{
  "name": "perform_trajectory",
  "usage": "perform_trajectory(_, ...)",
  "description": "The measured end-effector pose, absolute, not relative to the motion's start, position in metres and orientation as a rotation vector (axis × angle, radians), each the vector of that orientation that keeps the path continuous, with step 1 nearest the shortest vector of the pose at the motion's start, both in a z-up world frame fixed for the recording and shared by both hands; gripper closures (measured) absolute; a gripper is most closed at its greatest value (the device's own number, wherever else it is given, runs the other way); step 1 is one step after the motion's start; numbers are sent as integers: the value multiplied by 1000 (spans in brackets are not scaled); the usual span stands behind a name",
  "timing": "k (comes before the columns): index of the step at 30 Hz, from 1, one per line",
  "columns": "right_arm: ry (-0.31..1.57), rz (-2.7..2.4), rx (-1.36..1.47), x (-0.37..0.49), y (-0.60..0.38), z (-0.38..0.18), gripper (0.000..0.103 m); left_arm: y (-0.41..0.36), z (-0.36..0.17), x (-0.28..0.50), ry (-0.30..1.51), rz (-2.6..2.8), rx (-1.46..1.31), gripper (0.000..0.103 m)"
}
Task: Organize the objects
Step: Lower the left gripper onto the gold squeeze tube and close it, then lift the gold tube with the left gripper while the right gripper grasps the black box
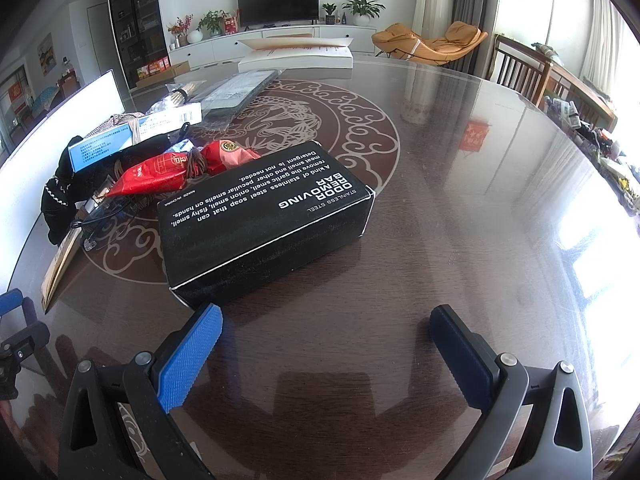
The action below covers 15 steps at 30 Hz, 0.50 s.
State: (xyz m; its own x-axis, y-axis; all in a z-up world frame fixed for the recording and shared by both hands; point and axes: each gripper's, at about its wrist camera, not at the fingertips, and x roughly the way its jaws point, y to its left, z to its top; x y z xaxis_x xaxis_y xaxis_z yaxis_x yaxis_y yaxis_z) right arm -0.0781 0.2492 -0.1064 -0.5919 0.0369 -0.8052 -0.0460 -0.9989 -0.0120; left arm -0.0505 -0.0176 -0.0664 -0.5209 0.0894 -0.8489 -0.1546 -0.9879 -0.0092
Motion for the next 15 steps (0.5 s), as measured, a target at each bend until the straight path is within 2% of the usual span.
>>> perform_trajectory(3,15,2762,-1396,-78,249,-106,0,-4,-67,-75,133,2597,-1466,0)
perform_trajectory(4,16,2762,-1396,-78,249,-106,0,1,-66,-80,146,2590,-1463,3)
perform_trajectory(5,16,2762,-1396,-78,249,-106,0,4,-64,-82,151,2596,-1432,13)
perform_trajectory(6,15,2762,-1396,-78,249,-106,0,7,-61,-80,154,2606,-1403,35)
perform_trajectory(7,15,2762,-1396,-78,249,-107,0,8,-58,-76,149,2615,-1390,63)
perform_trajectory(8,15,2762,-1396,-78,249,-107,0,7,-57,-71,131,2612,-1387,70)
perform_trajectory(10,15,2762,-1396,-79,249,-107,0,0,-56,-52,70,2612,-1380,73)
perform_trajectory(15,14,2762,-1395,-79,249,-107,0,-28,-56,16,-71,2655,-1368,73)
